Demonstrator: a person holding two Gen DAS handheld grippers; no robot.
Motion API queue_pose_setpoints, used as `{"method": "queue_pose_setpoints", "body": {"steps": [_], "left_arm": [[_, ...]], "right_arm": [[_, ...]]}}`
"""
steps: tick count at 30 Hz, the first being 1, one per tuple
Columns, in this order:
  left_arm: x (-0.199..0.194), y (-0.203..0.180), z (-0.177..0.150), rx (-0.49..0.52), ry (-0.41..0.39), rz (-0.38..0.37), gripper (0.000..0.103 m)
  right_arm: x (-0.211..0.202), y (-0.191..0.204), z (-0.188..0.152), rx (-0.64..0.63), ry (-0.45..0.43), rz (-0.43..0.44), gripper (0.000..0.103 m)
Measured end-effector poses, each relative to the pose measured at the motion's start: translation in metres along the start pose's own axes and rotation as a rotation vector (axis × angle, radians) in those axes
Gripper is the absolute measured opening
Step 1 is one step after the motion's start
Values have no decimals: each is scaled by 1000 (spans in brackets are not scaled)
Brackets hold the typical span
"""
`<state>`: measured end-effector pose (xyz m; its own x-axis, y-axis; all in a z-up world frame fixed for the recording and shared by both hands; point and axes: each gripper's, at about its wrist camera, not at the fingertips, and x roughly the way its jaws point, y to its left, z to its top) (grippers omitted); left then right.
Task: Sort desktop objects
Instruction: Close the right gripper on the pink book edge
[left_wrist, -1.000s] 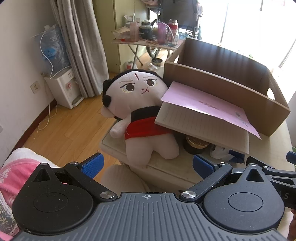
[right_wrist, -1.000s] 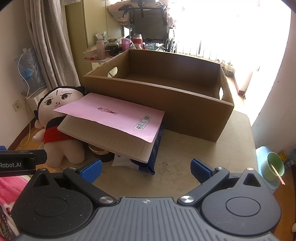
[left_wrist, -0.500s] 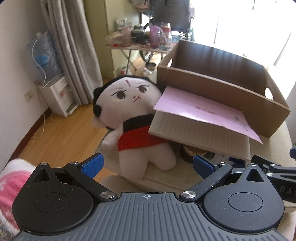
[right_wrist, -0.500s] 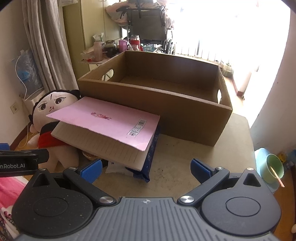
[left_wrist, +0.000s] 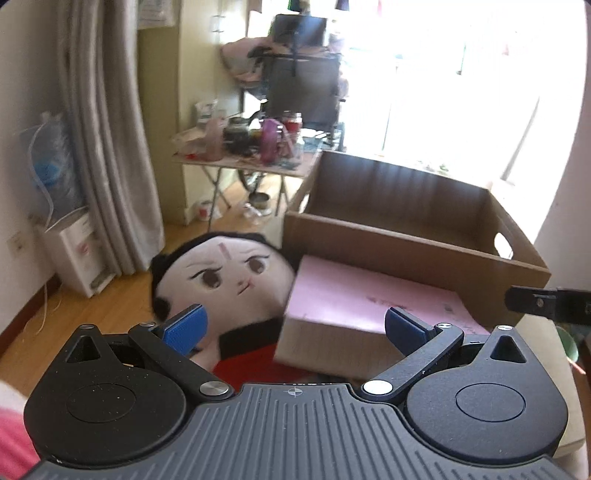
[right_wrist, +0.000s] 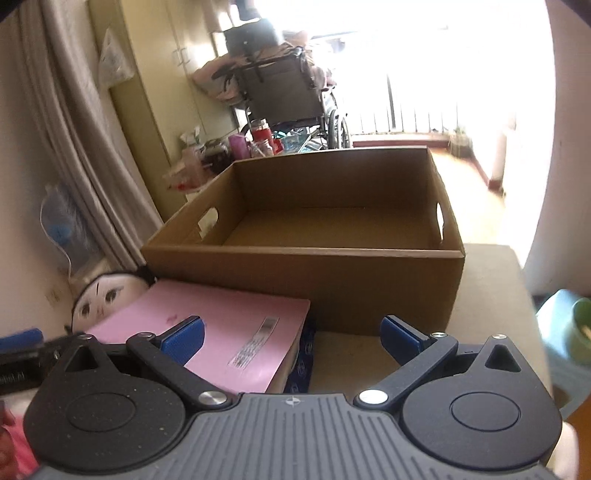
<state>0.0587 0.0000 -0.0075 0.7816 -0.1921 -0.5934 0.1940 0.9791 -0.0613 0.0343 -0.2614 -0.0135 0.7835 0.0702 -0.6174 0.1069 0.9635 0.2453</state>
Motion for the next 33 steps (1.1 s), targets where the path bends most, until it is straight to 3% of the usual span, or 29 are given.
{"method": "queue_pose_setpoints", "body": {"steps": [6, 11, 15, 19, 24, 33], "left_arm": [[30, -13, 16, 39, 34, -54, 101], [60, -20, 19, 8, 131, -99, 100], [79, -22, 15, -6, 215, -87, 100], [84, -25, 10, -12, 263, -82, 102], [78, -31, 7, 19, 265, -64, 102], [55, -41, -5, 18, 267, -127, 102]], "right_arm": [[38, -14, 7, 63, 100, 83, 81], [71, -22, 7, 122, 192, 121, 72], [89, -25, 1, 172, 260, 156, 61], [93, -27, 0, 194, 273, 197, 47], [90, -26, 2, 184, 282, 208, 45], [77, -29, -2, 105, 262, 186, 45]]}}
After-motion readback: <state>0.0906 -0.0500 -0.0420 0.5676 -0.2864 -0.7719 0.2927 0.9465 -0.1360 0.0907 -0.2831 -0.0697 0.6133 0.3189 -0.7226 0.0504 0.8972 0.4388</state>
